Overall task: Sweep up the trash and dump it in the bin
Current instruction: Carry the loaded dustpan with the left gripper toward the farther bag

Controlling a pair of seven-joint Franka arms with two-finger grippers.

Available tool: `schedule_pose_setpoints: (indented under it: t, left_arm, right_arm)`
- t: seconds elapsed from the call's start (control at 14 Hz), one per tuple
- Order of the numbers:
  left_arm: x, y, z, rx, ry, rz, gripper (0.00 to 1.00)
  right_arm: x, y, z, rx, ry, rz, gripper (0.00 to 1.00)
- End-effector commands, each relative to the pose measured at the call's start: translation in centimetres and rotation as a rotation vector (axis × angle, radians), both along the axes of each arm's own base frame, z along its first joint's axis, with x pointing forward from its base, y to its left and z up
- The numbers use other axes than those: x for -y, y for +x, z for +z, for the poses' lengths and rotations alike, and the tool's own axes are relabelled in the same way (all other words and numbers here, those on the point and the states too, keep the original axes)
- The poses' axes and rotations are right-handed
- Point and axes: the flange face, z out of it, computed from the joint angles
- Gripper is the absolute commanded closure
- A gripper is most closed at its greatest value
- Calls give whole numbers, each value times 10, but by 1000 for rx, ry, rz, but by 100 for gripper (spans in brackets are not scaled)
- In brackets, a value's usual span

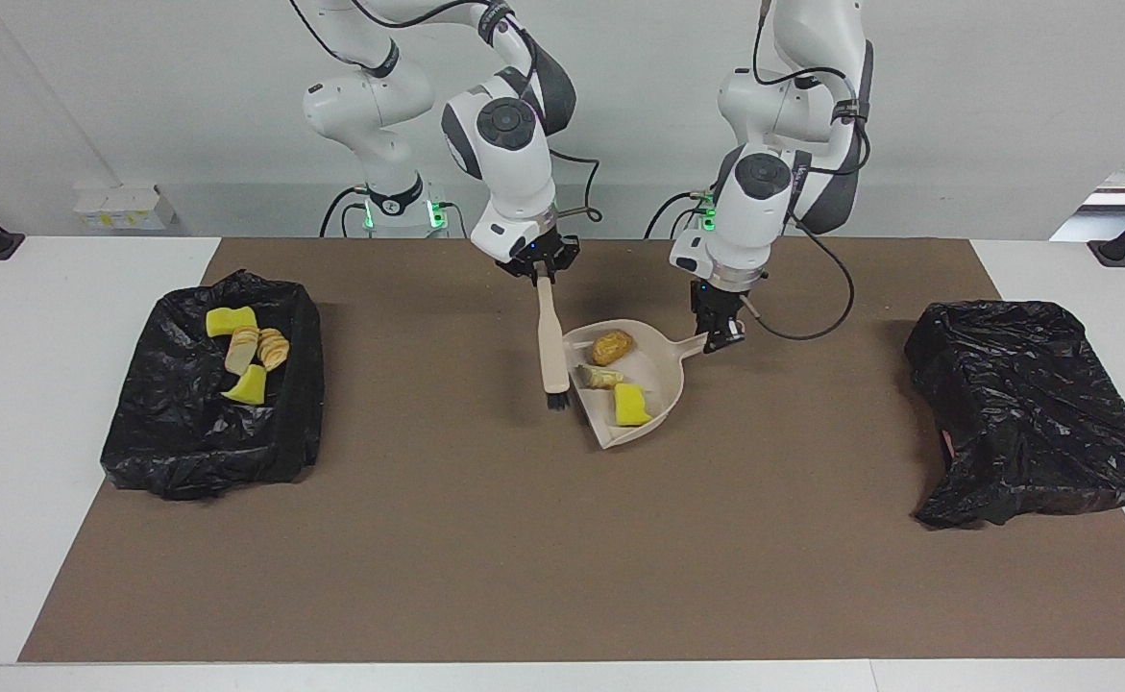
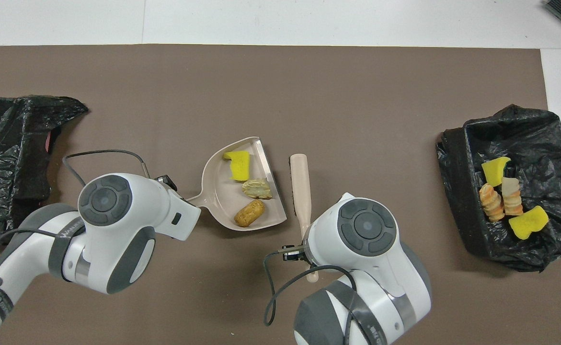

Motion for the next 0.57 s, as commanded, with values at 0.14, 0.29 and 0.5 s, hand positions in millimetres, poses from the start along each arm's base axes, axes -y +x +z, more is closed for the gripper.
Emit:
schedule_pose_setpoints:
  t: [0.14,0.29,0.5]
  left_arm:
    - [-44,62,30,-21,-24,26,100]
    - [-70,91,40,-45,-17,11,100]
    - [-108,119,52,-70,-13,-26,100]
  right_arm:
    - [-27,-56,-18,11,-48,-62,100]
    - [-51,-77,-37,3,-60,-78,100]
    - [-84,-103,-65,-16,-85,-109,100]
